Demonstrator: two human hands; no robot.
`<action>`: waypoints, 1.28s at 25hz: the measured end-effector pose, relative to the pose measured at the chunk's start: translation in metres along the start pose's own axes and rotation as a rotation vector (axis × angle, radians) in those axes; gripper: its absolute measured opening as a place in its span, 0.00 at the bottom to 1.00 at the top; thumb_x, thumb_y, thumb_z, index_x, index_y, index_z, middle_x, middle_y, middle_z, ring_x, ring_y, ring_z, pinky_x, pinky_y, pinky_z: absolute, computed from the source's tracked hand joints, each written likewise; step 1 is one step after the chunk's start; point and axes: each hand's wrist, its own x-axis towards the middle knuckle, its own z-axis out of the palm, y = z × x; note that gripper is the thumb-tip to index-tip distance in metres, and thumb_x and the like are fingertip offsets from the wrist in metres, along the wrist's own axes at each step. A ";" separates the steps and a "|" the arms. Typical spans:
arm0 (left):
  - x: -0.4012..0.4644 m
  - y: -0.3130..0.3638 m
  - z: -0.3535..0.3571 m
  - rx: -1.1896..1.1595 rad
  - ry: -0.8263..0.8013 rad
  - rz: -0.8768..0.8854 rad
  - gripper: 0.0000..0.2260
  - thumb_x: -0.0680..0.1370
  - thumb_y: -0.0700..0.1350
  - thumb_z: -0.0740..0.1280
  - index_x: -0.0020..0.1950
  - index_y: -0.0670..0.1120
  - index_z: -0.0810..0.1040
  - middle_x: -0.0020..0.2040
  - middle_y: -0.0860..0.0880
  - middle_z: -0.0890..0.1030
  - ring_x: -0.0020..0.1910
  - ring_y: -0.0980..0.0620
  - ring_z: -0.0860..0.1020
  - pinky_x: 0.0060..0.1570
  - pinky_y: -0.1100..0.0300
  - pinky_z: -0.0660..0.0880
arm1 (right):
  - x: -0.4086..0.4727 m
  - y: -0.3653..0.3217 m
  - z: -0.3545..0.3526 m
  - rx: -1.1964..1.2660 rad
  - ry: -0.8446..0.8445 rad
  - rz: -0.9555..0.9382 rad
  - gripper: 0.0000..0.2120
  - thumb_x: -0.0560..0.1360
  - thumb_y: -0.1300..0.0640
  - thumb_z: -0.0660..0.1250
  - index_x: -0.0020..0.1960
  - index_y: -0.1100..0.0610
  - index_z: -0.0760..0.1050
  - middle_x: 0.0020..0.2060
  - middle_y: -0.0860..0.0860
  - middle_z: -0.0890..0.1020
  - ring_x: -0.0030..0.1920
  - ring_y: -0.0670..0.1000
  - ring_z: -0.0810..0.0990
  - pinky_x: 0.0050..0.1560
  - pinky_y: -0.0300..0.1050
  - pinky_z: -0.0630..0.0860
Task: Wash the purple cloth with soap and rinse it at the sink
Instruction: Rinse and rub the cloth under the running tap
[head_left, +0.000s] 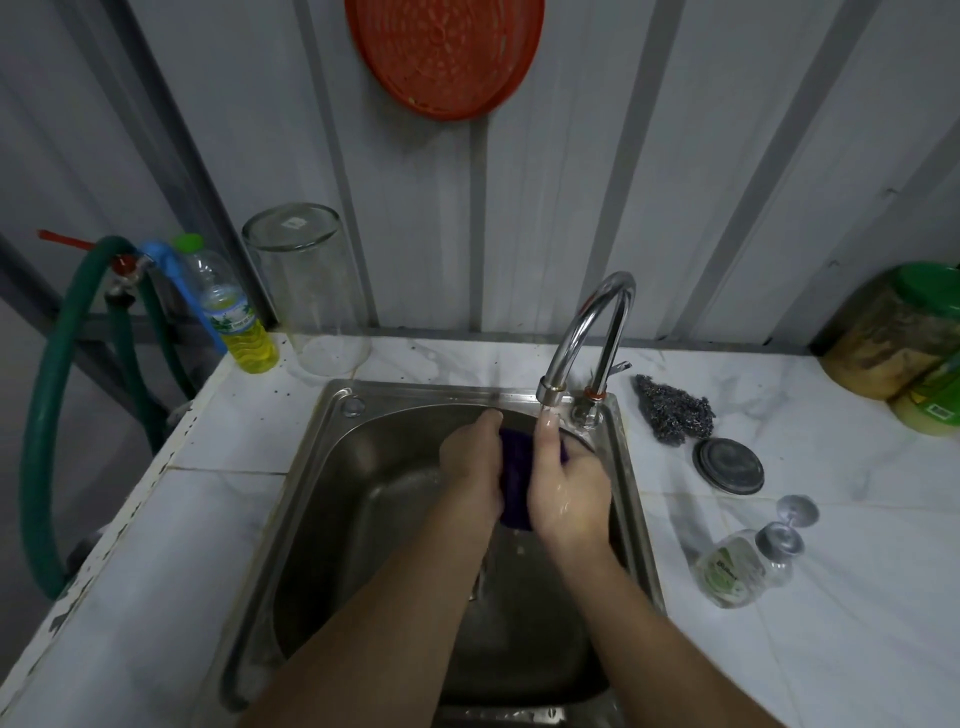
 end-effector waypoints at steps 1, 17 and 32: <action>0.002 -0.001 -0.003 -0.035 -0.013 -0.014 0.13 0.76 0.50 0.71 0.47 0.39 0.83 0.44 0.41 0.85 0.42 0.44 0.83 0.44 0.53 0.80 | -0.014 0.001 0.002 0.001 -0.003 -0.089 0.27 0.78 0.33 0.53 0.36 0.52 0.76 0.34 0.50 0.81 0.38 0.51 0.81 0.42 0.50 0.78; -0.011 -0.018 0.006 0.036 -0.104 0.010 0.06 0.76 0.43 0.66 0.47 0.43 0.82 0.43 0.43 0.83 0.43 0.44 0.84 0.41 0.51 0.81 | 0.060 0.009 0.004 0.060 -0.160 0.383 0.26 0.69 0.36 0.59 0.45 0.58 0.81 0.43 0.58 0.86 0.45 0.60 0.85 0.54 0.59 0.82; 0.004 -0.010 0.001 -0.142 -0.141 -0.151 0.20 0.74 0.51 0.75 0.61 0.41 0.81 0.46 0.42 0.84 0.44 0.44 0.83 0.38 0.54 0.78 | 0.006 0.016 0.013 0.224 -0.197 -0.027 0.14 0.71 0.41 0.73 0.54 0.43 0.78 0.48 0.48 0.84 0.49 0.47 0.84 0.55 0.54 0.82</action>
